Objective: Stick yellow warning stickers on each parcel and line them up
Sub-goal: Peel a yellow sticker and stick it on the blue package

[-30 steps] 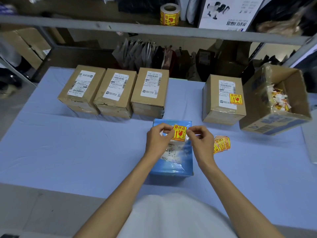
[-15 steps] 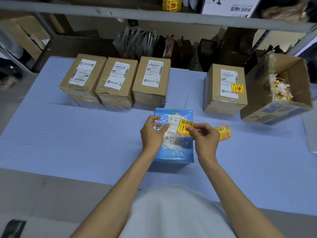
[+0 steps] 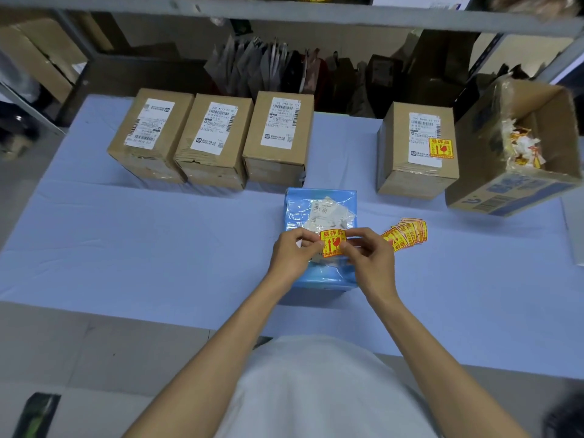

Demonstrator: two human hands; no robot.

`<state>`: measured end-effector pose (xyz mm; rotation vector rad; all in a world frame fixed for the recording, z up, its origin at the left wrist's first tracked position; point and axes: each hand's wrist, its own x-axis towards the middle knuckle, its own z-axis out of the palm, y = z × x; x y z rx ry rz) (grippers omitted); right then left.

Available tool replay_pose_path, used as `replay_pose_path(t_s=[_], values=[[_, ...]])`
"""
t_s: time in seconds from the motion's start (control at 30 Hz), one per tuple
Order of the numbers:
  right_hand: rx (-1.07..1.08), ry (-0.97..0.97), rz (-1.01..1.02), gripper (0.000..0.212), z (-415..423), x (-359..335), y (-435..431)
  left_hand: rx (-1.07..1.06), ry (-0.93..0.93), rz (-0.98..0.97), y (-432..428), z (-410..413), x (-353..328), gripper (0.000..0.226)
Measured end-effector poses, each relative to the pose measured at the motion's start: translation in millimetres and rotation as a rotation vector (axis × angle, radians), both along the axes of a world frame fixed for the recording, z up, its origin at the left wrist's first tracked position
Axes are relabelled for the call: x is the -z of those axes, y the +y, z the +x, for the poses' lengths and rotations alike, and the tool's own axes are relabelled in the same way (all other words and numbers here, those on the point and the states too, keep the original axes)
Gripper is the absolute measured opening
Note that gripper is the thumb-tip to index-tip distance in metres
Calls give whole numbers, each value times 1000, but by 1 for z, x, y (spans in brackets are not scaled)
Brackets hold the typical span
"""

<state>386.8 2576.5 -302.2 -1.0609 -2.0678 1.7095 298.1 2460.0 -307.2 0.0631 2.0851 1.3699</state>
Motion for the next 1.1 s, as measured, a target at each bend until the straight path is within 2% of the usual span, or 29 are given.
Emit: replay_pose_path(t_s=[0.13, 0.27, 0.43, 0.53, 0.67, 0.8, 1.1], values=[[72, -47, 148, 17, 4, 4, -4, -10, -17, 0, 2, 0, 0, 8], [39, -82, 79, 11, 4, 1, 7, 74, -57, 7, -2, -1, -1, 8], [43, -111, 92, 11, 5, 3, 9, 37, -4, -18, 3, 6, 2, 8], [36, -128, 94, 11, 6, 6, 10, 46, 17, -57, 5, 7, 2, 17], [8, -153, 59, 15, 8, 7, 9, 65, 25, -90, 4, 5, 1, 28], [22, -173, 29, 38, 7, 7, 11, 53, 59, -118, 4, 5, 5, 26], [3, -285, 133, 33, -7, 11, 15, 51, 135, -205, 12, 4, 9, 25]])
